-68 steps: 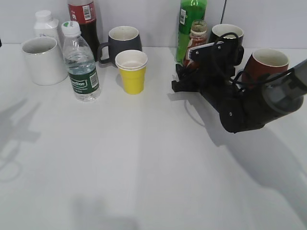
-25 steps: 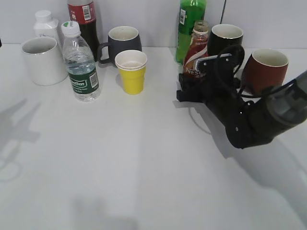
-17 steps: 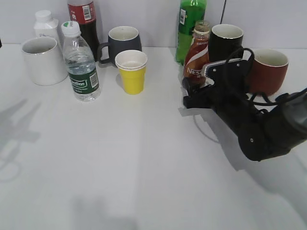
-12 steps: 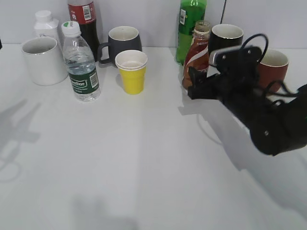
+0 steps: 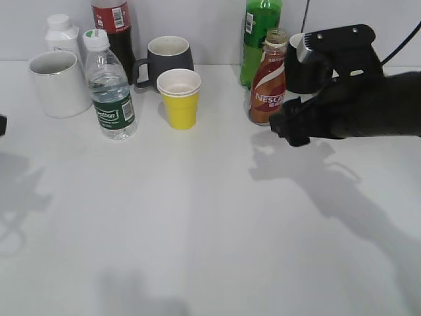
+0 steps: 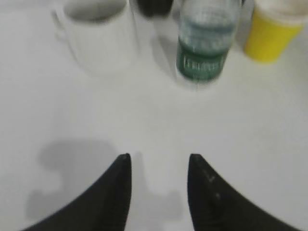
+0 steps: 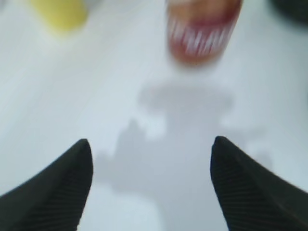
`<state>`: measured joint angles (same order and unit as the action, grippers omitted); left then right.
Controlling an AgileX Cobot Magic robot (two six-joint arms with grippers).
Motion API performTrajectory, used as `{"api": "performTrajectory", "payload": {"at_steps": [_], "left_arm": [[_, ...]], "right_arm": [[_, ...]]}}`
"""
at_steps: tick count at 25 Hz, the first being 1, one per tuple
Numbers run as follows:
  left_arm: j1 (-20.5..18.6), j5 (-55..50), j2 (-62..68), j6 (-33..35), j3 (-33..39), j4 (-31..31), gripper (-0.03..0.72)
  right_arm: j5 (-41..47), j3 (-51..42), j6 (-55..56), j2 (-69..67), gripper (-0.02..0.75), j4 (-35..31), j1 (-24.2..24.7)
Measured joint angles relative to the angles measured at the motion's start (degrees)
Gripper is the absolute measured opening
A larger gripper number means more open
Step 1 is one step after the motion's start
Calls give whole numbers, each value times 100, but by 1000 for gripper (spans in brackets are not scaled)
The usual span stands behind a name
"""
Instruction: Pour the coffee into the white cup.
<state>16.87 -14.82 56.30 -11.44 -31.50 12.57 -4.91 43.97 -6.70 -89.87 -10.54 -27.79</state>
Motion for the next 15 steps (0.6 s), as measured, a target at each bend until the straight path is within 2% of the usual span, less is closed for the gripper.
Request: {"api": "performTrajectory", "payload": {"at_steps": [3, 8, 12, 15], "left_arm": [[151, -1114, 0, -1, -263, -395, 305], [194, -2518, -7, -1, -443, -894, 305], [194, -3553, -7, 19, -610, -1195, 305], [194, -4123, -49, 44, -819, -1390, 305]], "right_arm": [[1718, 333, 6, 288, 590, 39, 0], [3762, 907, 55, 372, 589, 49, 0], [4801, 1189, 108, 372, 589, 102, 0], [5152, 1231, 112, 372, 589, 147, 0]]}}
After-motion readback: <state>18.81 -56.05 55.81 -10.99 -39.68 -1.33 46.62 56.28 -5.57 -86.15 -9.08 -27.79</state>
